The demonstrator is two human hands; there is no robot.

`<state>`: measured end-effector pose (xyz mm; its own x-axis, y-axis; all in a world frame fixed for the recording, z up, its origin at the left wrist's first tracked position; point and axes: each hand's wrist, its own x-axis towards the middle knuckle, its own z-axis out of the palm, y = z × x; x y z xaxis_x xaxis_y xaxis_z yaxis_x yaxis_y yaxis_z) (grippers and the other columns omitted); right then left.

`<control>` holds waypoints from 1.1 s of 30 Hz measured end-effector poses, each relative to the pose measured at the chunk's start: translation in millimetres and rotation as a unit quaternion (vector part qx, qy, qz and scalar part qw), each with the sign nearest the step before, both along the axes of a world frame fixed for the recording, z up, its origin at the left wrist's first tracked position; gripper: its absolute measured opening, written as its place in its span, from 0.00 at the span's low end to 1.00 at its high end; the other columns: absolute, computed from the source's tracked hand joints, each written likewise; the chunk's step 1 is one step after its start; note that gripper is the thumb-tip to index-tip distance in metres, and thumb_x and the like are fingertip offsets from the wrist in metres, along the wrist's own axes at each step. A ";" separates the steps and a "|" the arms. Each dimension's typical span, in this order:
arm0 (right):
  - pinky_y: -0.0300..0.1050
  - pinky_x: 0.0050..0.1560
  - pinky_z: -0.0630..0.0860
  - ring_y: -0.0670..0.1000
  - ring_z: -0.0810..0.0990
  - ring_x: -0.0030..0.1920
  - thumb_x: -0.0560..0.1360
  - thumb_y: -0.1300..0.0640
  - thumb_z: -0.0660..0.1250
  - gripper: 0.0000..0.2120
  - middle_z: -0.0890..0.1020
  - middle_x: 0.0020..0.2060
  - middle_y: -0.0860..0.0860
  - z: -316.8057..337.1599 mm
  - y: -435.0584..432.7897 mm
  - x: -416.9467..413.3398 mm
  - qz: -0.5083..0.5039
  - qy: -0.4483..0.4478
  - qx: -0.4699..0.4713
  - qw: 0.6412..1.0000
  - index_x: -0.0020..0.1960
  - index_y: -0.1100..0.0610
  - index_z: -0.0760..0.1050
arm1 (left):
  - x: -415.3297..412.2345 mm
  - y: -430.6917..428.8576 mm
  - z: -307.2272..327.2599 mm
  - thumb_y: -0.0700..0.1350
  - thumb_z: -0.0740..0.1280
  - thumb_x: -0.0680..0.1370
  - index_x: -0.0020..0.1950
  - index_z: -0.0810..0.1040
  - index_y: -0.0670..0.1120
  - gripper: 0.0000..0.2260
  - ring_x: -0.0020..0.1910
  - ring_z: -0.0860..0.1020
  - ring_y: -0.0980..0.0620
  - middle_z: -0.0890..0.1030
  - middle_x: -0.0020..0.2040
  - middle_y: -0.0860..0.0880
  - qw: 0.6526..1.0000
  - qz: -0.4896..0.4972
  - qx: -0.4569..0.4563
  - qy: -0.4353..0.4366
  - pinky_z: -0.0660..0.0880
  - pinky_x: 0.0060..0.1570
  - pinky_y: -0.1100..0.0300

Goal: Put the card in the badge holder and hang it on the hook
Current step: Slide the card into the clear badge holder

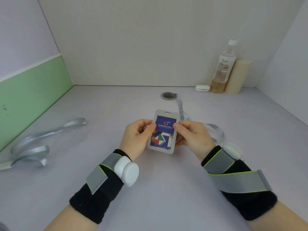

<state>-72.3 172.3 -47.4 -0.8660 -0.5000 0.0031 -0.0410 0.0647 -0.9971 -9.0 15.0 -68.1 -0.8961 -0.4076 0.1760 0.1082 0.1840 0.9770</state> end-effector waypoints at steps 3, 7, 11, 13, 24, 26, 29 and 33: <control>0.41 0.31 0.78 0.49 0.81 0.30 0.79 0.60 0.59 0.11 0.82 0.33 0.54 -0.5 -0.1 1.0 0.004 0.026 0.011 1.000 0.41 0.57 0.77 | 1.0 4.0 1.5 0.43 0.60 0.80 0.47 0.76 0.50 0.06 0.38 0.82 0.58 0.82 0.42 0.51 0.999 -0.009 -0.028 -0.019 0.78 0.40 0.65; 0.41 0.32 0.79 0.52 0.81 0.33 0.79 0.59 0.59 0.11 0.82 0.34 0.54 -0.5 -2.0 1.1 -0.003 0.052 0.011 0.999 0.40 0.54 0.77 | 4.3 9.2 5.4 0.47 0.59 0.80 0.45 0.78 0.52 0.09 0.37 0.82 0.58 0.83 0.38 0.56 0.999 -0.040 -0.027 -0.023 0.77 0.36 0.66; 0.40 0.30 0.77 0.51 0.80 0.31 0.78 0.59 0.60 0.11 0.82 0.33 0.54 -1.2 -2.9 0.9 -0.017 0.064 0.003 0.998 0.40 0.54 0.77 | 5.2 6.7 6.1 0.48 0.64 0.78 0.46 0.81 0.51 0.06 0.38 0.84 0.48 0.86 0.39 0.50 0.998 -0.043 -0.028 -0.031 0.78 0.35 0.52; 0.39 0.29 0.77 0.52 0.79 0.31 0.78 0.59 0.61 0.10 0.82 0.33 0.54 -1.9 -3.3 0.6 -0.023 0.068 0.007 0.997 0.39 0.53 0.77 | 5.2 5.6 5.0 0.48 0.65 0.78 0.47 0.81 0.51 0.05 0.41 0.84 0.44 0.86 0.42 0.47 0.998 -0.049 -0.036 -0.032 0.79 0.41 0.42; 0.41 0.28 0.76 0.50 0.79 0.33 0.80 0.57 0.57 0.09 0.81 0.37 0.53 -9.0 -10.6 1.2 -0.071 0.115 0.041 0.990 0.45 0.57 0.74 | 3.3 12.5 4.6 0.49 0.57 0.81 0.46 0.79 0.45 0.13 0.35 0.82 0.57 0.83 0.39 0.50 0.995 0.016 -0.096 0.000 0.76 0.30 0.64; 0.45 0.34 0.76 0.53 0.80 0.36 0.80 0.56 0.56 0.10 0.81 0.38 0.55 -13.0 -14.8 2.2 -0.086 0.145 0.045 0.985 0.45 0.59 0.73 | 1.7 13.9 3.8 0.47 0.58 0.81 0.48 0.78 0.39 0.15 0.39 0.83 0.49 0.84 0.41 0.44 0.996 0.028 -0.088 0.016 0.79 0.39 0.58; 0.48 0.42 0.77 0.54 0.80 0.41 0.81 0.53 0.54 0.13 0.81 0.39 0.53 -16.5 -21.1 5.9 -0.115 0.184 0.062 0.974 0.45 0.60 0.71 | 1.0 15.1 4.7 0.46 0.58 0.81 0.47 0.78 0.35 0.15 0.41 0.82 0.45 0.84 0.42 0.40 0.997 0.044 -0.060 0.029 0.79 0.42 0.55; 0.39 0.37 0.68 0.47 0.73 0.35 0.81 0.53 0.52 0.12 0.72 0.32 0.43 -17.7 -24.9 7.9 -0.151 0.233 0.119 0.953 0.42 0.56 0.66 | -0.4 19.1 4.2 0.47 0.59 0.81 0.46 0.78 0.36 0.16 0.40 0.82 0.45 0.84 0.42 0.39 0.996 0.060 -0.053 0.028 0.79 0.44 0.51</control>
<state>-64.4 147.4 -65.1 -0.9031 -0.2618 0.3405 -0.4193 0.3662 -0.8307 -9.3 34.1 -63.9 -0.8300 -0.4867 0.2725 0.1333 0.3014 0.9441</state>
